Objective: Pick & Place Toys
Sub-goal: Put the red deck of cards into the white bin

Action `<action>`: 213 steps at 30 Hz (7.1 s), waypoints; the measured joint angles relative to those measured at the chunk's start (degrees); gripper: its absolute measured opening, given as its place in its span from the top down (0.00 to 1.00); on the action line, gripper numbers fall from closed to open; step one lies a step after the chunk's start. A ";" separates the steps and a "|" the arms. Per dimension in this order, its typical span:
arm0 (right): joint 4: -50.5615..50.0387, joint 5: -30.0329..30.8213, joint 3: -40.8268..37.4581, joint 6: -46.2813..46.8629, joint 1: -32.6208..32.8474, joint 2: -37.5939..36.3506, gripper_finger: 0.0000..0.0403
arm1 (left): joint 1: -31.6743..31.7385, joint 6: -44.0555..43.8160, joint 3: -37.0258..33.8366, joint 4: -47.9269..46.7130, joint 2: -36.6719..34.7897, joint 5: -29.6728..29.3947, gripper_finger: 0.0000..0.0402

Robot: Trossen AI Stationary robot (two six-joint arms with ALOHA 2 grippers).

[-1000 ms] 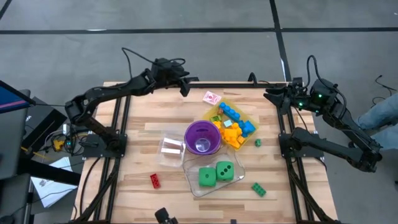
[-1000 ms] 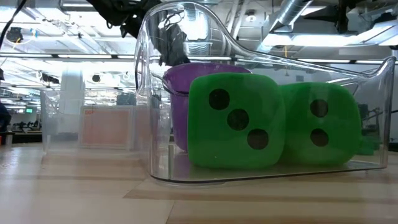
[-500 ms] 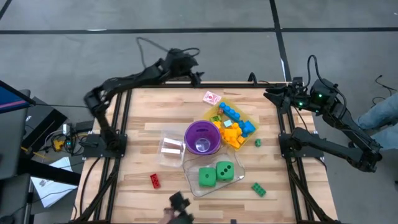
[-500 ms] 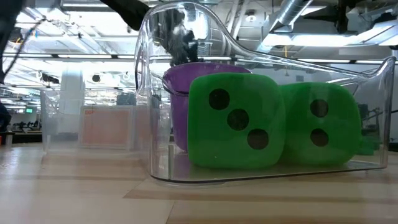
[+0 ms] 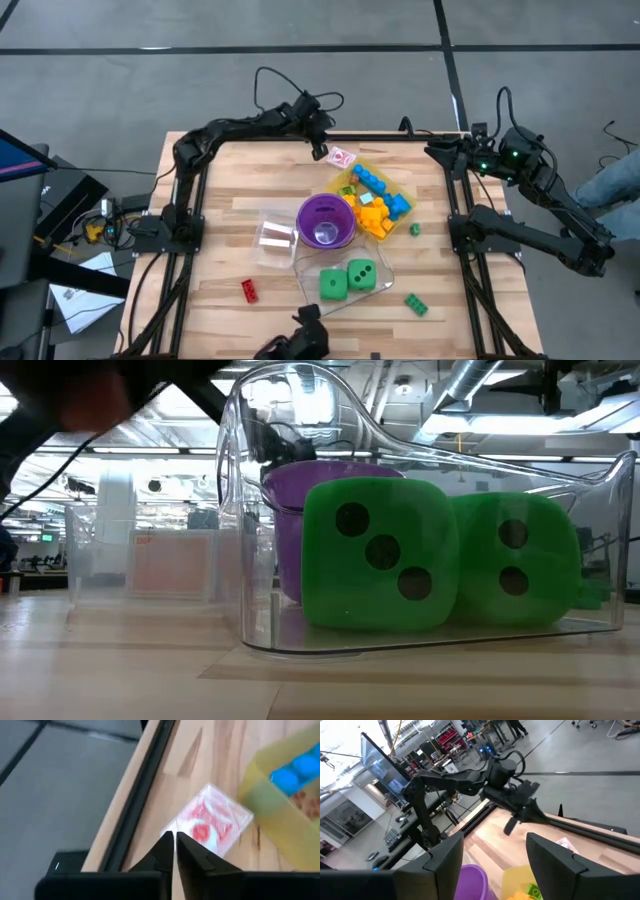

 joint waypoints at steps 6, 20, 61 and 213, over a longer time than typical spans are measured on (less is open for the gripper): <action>-0.04 -0.04 0.00 1.74 0.02 0.00 0.48 | -1.52 6.00 -0.09 0.25 2.67 -1.41 0.99; -1.31 -0.13 0.00 1.69 0.02 0.00 0.48 | -1.75 10.19 0.02 -7.85 1.67 -0.26 1.00; 9.29 -7.86 26.04 -4.00 0.26 54.74 0.68 | 0.61 -14.99 -29.32 -9.42 -53.01 0.46 0.99; -62.25 0.53 80.15 -22.31 -8.99 113.96 0.15 | 0.52 -33.60 -40.06 4.58 -64.95 -3.37 0.99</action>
